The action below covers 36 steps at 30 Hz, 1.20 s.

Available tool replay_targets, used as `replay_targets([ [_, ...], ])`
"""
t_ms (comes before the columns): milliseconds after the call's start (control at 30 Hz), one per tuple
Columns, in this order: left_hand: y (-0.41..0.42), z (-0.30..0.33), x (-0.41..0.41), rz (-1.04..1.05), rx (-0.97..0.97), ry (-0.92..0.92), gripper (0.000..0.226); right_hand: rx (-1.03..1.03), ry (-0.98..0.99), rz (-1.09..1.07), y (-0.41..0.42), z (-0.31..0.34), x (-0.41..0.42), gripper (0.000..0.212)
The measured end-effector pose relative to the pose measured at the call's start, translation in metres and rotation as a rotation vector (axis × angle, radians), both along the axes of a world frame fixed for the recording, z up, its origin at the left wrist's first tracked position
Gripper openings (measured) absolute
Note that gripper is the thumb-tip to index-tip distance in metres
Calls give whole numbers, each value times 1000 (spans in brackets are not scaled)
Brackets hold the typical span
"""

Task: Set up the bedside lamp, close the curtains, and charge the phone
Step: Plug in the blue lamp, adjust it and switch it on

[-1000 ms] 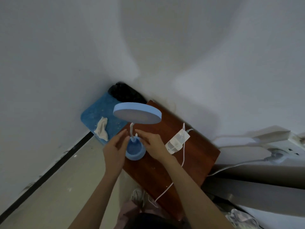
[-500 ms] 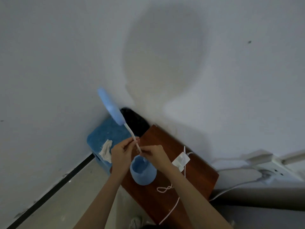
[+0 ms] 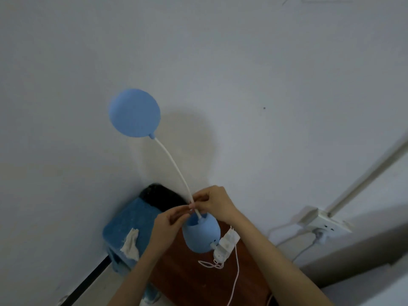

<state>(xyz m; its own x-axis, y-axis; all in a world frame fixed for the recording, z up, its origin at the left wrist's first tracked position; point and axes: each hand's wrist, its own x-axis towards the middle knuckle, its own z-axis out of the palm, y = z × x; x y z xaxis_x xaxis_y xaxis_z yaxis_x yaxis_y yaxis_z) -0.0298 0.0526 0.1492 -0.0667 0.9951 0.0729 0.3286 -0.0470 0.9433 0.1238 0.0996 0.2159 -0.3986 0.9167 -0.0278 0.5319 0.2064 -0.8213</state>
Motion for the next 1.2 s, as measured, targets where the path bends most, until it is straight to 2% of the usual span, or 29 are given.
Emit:
replay_targets([
  [133,-4,8,20,72,47,-58,27,113,45,-131,-3,7,-1,20],
  [300,-2,19,36,150,82,-84,24,96,179,-264,-9,9,-1,15],
  [433,0,17,44,177,86,-31,23,58,258,-337,-16,9,-2,13],
  [667,-1,23,50,137,137,-38,11,122,238,-295,-23,12,18,19],
  [800,-4,23,46,138,136,-91,10,-130,354,-185,-34,-20,60,45],
  [900,-3,22,44,137,103,-153,7,-314,337,-58,-53,-50,75,62],
  [1000,-4,17,43,122,35,-201,7,-353,367,-57,-61,-61,76,62],
  [1200,-8,9,41,166,-17,-176,10,-351,320,-54,-63,-68,79,59],
])
